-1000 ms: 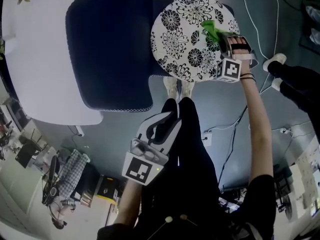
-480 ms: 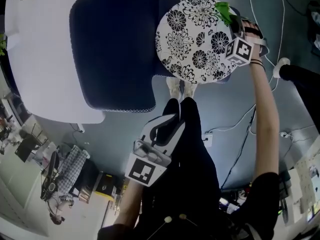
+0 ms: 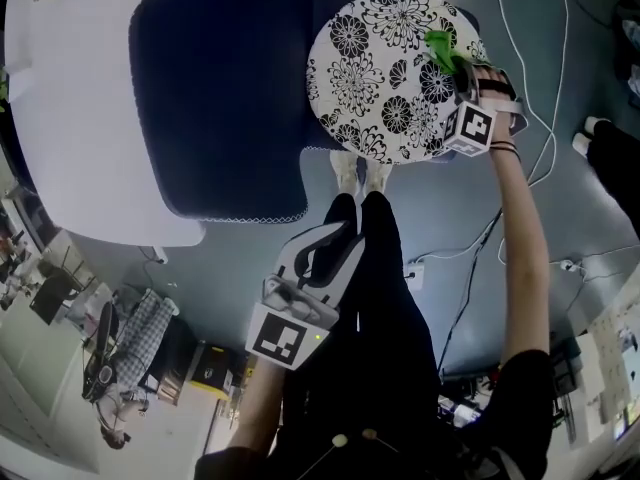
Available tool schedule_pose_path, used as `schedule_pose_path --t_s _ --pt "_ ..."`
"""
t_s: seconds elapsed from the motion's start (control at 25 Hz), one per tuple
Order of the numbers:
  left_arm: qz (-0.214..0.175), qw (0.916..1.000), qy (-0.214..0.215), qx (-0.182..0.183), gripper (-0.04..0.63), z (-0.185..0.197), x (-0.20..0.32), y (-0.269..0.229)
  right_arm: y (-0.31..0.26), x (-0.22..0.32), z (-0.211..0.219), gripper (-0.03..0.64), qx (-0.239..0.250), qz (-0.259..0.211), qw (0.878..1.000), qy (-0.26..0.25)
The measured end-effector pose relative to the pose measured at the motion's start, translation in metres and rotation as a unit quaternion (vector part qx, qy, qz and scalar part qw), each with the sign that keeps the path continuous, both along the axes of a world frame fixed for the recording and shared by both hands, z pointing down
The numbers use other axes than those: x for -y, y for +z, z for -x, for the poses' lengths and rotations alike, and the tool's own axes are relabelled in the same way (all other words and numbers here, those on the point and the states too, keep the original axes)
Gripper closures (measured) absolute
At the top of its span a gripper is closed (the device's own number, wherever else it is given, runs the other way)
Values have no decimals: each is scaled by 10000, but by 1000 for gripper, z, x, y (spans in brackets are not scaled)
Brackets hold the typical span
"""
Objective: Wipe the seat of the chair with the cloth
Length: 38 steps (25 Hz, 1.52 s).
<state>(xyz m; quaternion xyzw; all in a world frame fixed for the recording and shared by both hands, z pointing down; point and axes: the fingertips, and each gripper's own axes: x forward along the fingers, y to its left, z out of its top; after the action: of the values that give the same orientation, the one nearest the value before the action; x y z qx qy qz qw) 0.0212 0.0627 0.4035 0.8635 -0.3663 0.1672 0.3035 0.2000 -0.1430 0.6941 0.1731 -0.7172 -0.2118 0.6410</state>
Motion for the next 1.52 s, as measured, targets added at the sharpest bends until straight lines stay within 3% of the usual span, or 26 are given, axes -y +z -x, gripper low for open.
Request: schedule_pose_path --t_s 0.44,0.72,0.84,1.04,1.16,1.32,1.4,1.52 --pt "-63 10000 18 -69 518 -5 -2 -6 13 -130 -1 565 -101 653 9976 -203" --pt "-122 9999 -3 -102 518 -3 -3 -9 5 -168 5 565 -28 1027 9945 -207" --pt "-264 9996 21 -65 518 -2 -1 -17 -22 -170 15 565 250 944 9952 54" --pt "-642 9976 -191 -153 518 -4 14 -49 -102 -157 30 565 988 340 9910 831" --pt "-916 9946 -459 -165 518 -1 30 -83 -174 -142 36 565 1596 -147 9783 1312" --pt "-1321 9878 -821 -59 518 9 57 -140 -281 -125 49 565 2417 -760 9546 1564" --pt "-1485 9851 -868 -41 518 16 66 -165 -332 -123 58 565 2950 -913 9335 1821" --pt "-1725 9809 -897 90 522 21 75 -200 -408 -123 66 565 3827 -1140 8915 2140"
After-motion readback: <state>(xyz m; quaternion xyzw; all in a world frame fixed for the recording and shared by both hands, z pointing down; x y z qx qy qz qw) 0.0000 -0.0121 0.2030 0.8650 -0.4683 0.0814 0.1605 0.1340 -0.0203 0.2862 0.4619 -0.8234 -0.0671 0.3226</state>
